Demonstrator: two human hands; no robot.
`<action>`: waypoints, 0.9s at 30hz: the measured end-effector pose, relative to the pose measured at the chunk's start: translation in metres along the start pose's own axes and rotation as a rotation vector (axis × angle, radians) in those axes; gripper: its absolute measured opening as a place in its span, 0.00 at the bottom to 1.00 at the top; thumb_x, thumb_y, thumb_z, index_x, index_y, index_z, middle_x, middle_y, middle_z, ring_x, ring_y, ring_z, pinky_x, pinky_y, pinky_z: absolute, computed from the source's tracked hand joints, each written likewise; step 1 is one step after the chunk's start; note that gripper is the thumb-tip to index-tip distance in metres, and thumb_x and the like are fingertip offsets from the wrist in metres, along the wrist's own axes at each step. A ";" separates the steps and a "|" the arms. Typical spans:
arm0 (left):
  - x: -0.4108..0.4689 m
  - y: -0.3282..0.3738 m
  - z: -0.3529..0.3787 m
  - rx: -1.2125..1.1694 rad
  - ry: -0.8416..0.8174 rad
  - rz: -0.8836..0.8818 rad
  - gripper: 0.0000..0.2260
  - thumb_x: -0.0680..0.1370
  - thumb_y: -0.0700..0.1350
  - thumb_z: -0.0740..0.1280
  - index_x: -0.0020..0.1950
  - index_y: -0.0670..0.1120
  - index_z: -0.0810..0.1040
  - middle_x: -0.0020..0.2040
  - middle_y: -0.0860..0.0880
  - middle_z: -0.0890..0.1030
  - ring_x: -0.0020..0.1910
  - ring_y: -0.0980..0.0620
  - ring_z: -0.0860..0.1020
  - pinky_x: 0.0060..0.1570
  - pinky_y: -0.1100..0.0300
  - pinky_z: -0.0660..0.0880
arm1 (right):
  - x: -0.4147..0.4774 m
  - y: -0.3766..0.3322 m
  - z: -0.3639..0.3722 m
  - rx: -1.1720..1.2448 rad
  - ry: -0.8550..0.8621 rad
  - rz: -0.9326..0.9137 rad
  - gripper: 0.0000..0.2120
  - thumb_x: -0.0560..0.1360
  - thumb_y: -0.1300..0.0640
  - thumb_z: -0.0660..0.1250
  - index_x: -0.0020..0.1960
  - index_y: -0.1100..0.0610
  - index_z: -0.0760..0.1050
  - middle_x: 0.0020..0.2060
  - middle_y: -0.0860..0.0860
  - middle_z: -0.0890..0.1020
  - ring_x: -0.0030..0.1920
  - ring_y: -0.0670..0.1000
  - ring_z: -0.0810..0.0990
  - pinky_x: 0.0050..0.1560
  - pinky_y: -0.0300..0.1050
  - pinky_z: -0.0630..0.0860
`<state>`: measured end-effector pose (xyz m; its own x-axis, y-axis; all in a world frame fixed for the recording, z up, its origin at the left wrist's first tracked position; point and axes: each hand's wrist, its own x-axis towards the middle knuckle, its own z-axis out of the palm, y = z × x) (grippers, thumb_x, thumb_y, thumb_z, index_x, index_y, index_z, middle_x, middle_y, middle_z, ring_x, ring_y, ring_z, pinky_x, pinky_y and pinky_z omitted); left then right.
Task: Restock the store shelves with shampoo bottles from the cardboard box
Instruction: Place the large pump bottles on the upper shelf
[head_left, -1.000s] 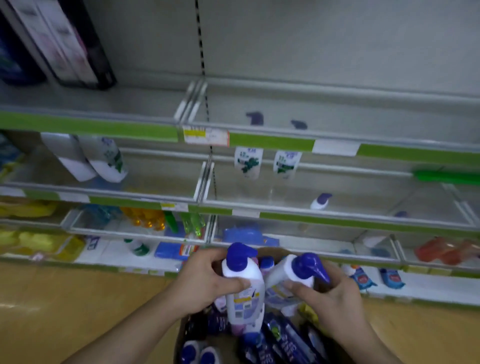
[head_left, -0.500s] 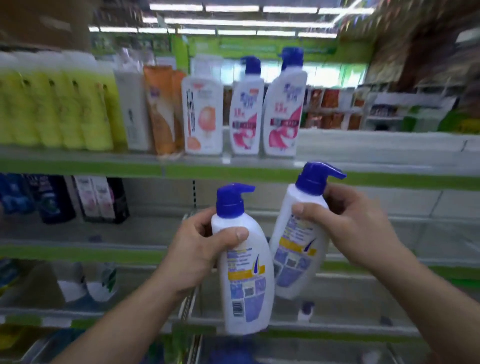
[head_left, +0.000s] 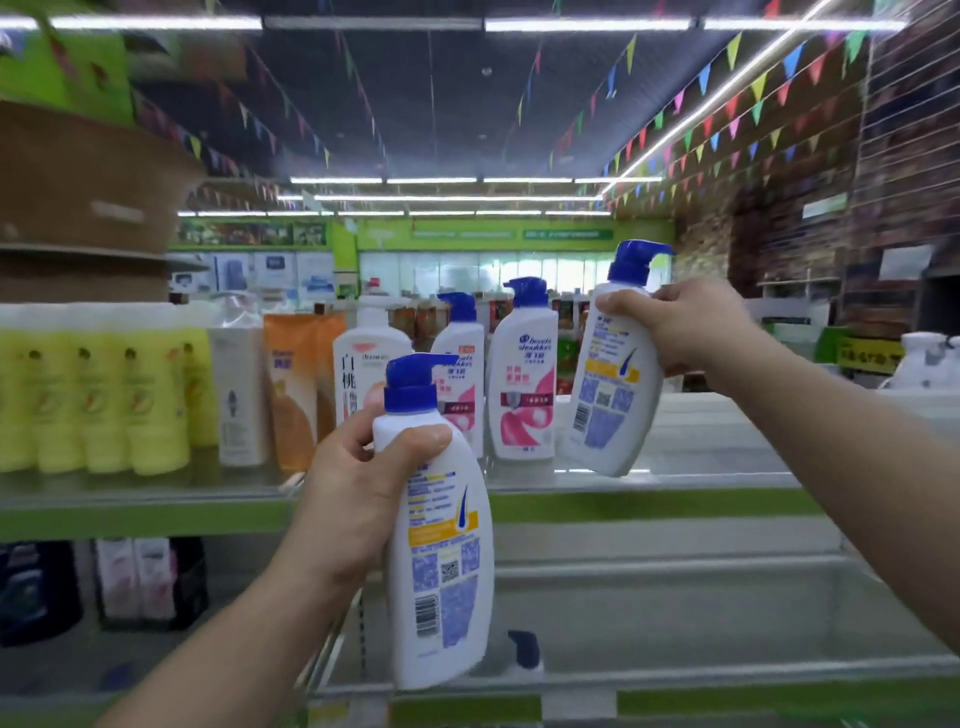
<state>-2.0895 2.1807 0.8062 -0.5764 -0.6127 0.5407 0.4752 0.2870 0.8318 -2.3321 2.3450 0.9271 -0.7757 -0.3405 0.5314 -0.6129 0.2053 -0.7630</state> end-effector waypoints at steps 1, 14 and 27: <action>0.006 0.001 0.001 0.011 0.009 0.016 0.16 0.63 0.56 0.75 0.48 0.51 0.83 0.43 0.44 0.87 0.40 0.45 0.86 0.38 0.53 0.81 | 0.012 0.001 0.004 -0.039 0.015 0.020 0.25 0.64 0.34 0.75 0.40 0.56 0.83 0.27 0.47 0.84 0.28 0.49 0.85 0.35 0.48 0.84; 0.055 0.006 0.016 0.145 0.075 0.110 0.23 0.62 0.61 0.75 0.50 0.50 0.82 0.45 0.47 0.87 0.42 0.46 0.87 0.45 0.42 0.83 | 0.079 0.046 0.065 -0.409 0.119 0.134 0.26 0.66 0.32 0.71 0.42 0.55 0.75 0.36 0.52 0.83 0.32 0.51 0.82 0.32 0.43 0.80; 0.074 0.011 0.052 0.168 0.080 0.192 0.15 0.64 0.61 0.75 0.45 0.56 0.83 0.43 0.48 0.87 0.40 0.47 0.87 0.37 0.51 0.81 | 0.076 0.107 0.007 0.040 -0.760 0.287 0.32 0.67 0.57 0.79 0.67 0.47 0.71 0.57 0.54 0.82 0.46 0.55 0.87 0.44 0.50 0.83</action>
<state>-2.1617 2.1769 0.8624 -0.4290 -0.5894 0.6845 0.4502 0.5174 0.7277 -2.4559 2.3352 0.8830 -0.5789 -0.8123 -0.0707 -0.3889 0.3512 -0.8517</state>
